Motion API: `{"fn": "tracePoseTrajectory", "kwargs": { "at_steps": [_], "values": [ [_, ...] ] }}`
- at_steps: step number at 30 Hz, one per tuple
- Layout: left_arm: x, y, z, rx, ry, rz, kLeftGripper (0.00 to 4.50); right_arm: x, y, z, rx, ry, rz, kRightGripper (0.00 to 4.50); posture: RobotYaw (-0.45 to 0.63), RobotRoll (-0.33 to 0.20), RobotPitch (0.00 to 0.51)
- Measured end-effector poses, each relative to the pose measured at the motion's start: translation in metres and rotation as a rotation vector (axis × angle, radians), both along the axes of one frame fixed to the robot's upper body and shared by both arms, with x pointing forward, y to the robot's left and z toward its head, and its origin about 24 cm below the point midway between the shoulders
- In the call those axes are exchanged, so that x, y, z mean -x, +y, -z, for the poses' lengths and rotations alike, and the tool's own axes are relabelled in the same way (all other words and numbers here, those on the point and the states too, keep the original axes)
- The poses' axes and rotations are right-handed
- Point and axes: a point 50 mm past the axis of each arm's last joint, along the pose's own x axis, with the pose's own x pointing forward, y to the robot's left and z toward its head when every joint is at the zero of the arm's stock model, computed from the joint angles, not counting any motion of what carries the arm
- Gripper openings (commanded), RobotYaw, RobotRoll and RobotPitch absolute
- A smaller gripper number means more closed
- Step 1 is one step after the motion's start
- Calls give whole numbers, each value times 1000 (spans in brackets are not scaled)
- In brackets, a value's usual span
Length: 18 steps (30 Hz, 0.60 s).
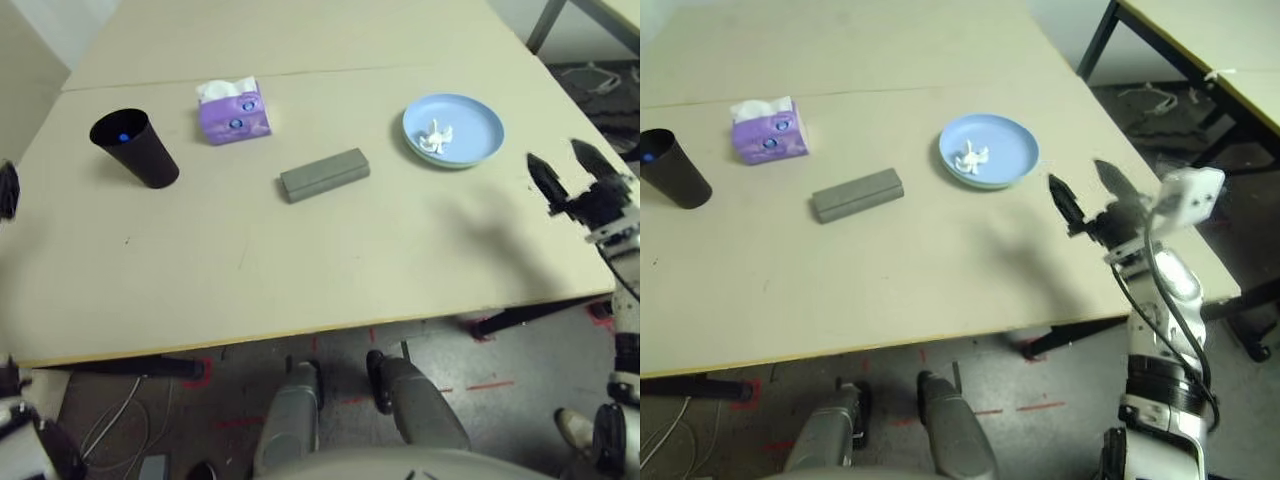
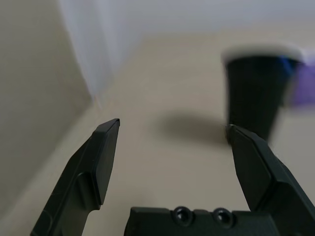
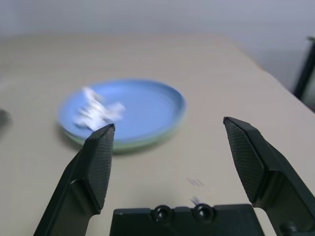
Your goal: Organize and tidy the items on the table.
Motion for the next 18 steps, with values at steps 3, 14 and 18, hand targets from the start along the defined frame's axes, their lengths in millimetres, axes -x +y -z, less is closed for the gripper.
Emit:
{"fn": "tracePoseTrajectory", "kwargs": {
  "at_steps": [3, 14, 18],
  "values": [
    [-5, -19, 7, -43, 46, 55, 4484, 1, -2, 6, 14, -15, 11, 4500, -112, 0, 221],
    [-7, -17, -6, -80, 45, 42, 4484, 0, 31, 8, -31, -46, -63, 4500, -89, 0, 218],
    [-1, -9, -13, -88, 32, 11, 4484, 1, 50, 8, -46, -51, -116, 4500, -50, 0, 216]
  ]
}}
